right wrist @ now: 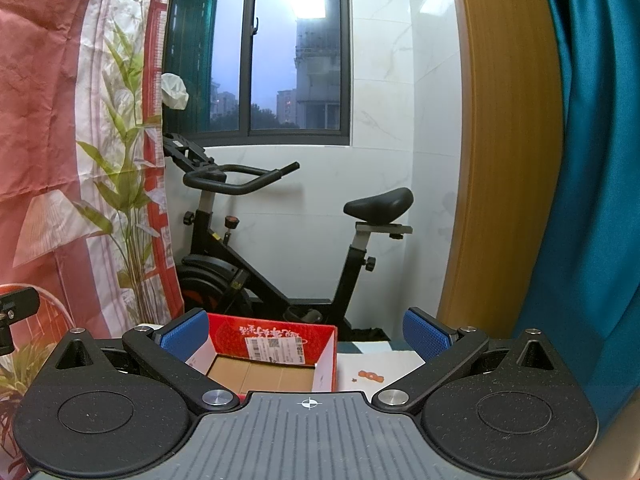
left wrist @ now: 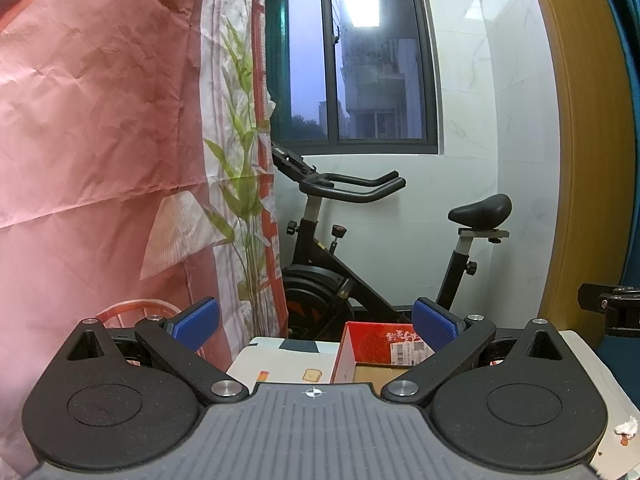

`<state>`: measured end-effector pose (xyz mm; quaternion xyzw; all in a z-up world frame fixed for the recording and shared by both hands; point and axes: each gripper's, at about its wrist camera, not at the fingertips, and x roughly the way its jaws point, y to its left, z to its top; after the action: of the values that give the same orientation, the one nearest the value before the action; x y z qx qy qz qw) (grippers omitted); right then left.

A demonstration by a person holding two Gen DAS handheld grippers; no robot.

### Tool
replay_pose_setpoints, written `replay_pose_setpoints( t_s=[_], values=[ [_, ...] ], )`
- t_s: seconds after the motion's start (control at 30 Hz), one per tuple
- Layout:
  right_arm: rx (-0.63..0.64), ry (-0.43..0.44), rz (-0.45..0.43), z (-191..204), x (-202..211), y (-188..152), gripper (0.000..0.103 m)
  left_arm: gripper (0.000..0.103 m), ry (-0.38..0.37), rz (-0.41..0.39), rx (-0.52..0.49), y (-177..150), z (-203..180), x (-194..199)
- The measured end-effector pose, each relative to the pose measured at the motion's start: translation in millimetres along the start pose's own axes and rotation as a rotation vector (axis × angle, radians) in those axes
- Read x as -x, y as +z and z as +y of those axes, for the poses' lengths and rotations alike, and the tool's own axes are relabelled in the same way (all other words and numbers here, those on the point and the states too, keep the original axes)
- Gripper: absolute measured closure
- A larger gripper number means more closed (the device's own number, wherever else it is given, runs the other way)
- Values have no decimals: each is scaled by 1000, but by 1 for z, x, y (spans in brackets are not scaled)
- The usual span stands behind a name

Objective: Organize soft objects

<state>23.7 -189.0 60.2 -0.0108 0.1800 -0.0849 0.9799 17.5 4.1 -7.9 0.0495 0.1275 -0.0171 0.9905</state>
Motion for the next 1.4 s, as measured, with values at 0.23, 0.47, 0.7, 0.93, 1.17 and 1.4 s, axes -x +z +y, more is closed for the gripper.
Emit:
replay_pose_setpoints(
  t_s=[0.23, 0.47, 0.7, 0.93, 1.17, 1.4],
  values=[
    [-14, 21, -4, -2, -2, -3, 0, 0, -6, 2, -16, -3, -1, -1],
    [-34, 56, -5, -6, -9, -9, 0, 0, -23, 19, -12, -7, 1, -10],
    [-33, 87, -26, -7, -21, -23, 0, 0, -3, 31, -15, -18, 3, -25],
    [-9, 106, 32, 0, -57, -59, 0, 0, 33, 82, -32, -45, 2, -52],
    [12, 108, 8, 12, -91, -108, 0, 0, 83, 158, -64, -81, 3, -84],
    [-25, 115, 71, 12, -124, -154, 0, 0, 64, 232, -38, -120, 12, -111]
  ],
)
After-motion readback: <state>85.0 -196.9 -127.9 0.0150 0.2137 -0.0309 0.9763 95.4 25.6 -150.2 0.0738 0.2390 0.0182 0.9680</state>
